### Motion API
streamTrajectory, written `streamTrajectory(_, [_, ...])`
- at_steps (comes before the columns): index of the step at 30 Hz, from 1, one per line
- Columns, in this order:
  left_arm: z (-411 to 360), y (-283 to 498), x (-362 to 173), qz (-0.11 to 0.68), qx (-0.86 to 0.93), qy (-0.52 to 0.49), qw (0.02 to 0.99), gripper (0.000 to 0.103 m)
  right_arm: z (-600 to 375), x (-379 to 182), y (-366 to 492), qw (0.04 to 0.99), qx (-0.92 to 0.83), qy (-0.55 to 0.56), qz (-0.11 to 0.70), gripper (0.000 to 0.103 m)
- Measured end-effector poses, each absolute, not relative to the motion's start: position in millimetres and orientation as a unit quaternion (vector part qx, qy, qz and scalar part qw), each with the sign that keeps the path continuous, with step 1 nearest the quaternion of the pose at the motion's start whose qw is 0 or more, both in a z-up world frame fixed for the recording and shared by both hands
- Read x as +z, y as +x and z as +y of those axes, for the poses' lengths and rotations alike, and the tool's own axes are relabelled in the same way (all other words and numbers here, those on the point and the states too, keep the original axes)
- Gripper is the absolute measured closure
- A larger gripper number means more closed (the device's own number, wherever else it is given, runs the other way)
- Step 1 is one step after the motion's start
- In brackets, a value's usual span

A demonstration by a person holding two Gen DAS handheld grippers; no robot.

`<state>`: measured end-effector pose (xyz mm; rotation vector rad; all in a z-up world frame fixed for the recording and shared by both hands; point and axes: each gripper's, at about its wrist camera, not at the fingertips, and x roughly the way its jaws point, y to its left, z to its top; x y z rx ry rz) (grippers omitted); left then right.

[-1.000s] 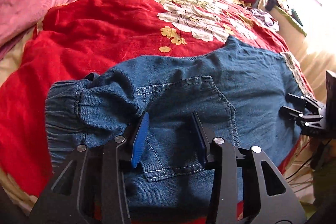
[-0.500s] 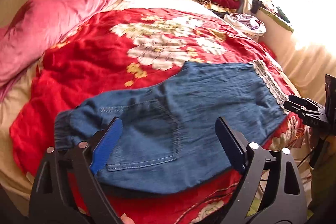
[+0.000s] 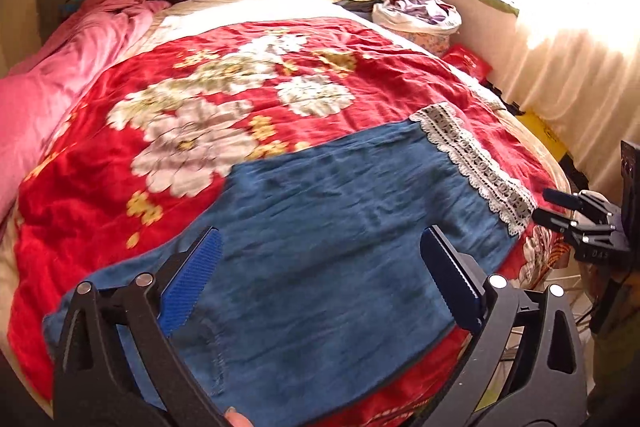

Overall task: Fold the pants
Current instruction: 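Grasp the lace hem with the left gripper while the right gripper grasps the hem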

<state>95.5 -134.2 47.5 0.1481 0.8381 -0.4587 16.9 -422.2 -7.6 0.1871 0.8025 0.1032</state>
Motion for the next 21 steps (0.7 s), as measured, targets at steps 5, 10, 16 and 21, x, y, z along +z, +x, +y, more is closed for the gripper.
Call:
streamTrajectory(5, [-170,122,42,0.412,-0.243,0.088,0.874,0.01,-429,-20,20,0.911,0.053,0.113,0.394,0.029])
streamTrajectory(10, [-204,149,34,0.417,-0.259,0.112,0.864,0.01,-430,-30,26,0.906,0.057,0.124,0.4,0.029])
streamTrajectory(16, [-234,181,20,0.431,-0.281,0.125,0.849,0.01,-435,-39,32,0.903,0.055,0.141,0.403,0.029])
streamTrajectory(21, [-255,207,6,0.444,-0.287,0.147,0.836,0.01,-437,-43,37,0.903,0.052,0.146,0.402,0.029])
